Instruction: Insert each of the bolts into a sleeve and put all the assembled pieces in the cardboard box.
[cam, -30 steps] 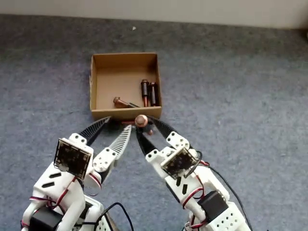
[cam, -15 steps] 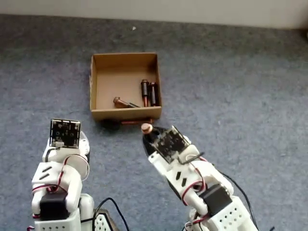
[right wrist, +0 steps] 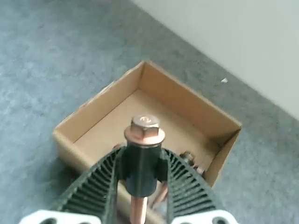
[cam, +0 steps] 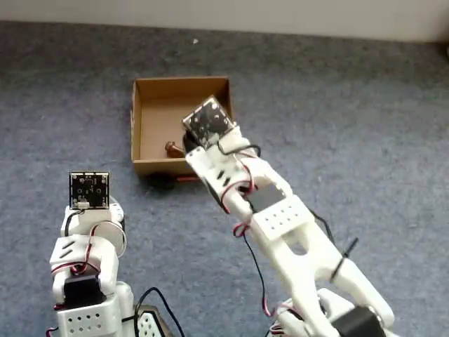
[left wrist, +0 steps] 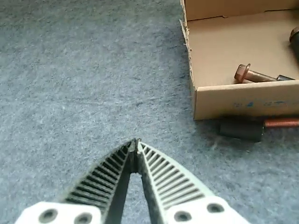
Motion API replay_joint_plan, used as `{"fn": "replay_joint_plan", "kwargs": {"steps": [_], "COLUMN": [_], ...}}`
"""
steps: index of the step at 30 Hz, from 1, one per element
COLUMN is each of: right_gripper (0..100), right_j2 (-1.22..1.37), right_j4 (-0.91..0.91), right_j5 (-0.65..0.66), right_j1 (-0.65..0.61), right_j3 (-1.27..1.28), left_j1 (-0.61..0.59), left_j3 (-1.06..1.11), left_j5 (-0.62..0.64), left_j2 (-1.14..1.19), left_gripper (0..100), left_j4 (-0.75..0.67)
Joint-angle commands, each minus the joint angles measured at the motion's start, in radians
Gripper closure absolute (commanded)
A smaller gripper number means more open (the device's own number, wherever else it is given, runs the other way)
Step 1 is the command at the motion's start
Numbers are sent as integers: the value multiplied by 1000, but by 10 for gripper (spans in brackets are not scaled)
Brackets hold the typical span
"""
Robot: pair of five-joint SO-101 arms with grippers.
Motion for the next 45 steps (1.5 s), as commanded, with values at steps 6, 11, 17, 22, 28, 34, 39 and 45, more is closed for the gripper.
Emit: {"fn": "replay_joint_plan", "kwargs": {"steps": [6, 11, 17, 22, 28, 34, 39, 45], "right_gripper": [992, 990, 892, 885, 885, 885, 885, 882], "right_j2": [360, 499, 515, 512, 512, 513, 521, 524], "right_j4": [-351, -331, -68, 211, 565, 780, 822, 814], "right_j5": [-6, -6, -11, -11, -6, -5, -5, 54], "right_j1": [59, 64, 62, 62, 53, -41, -147, -263], "right_j3": [-153, -216, -344, -513, -722, -806, -800, -750], "left_j1": [-13, -13, -15, -38, -110, -193, -232, -231], "left_j3": [-5, -5, -8, -12, -31, -42, -50, -50], "left_j5": [-8, -8, -8, -8, -6, 55, 80, 80], "left_j2": [-7, -7, -7, -7, -7, -7, -7, -7], "left_gripper": [995, 995, 995, 995, 995, 995, 994, 994], "left_j4": [-23, -23, -23, -25, -25, -29, -37, -37]}}
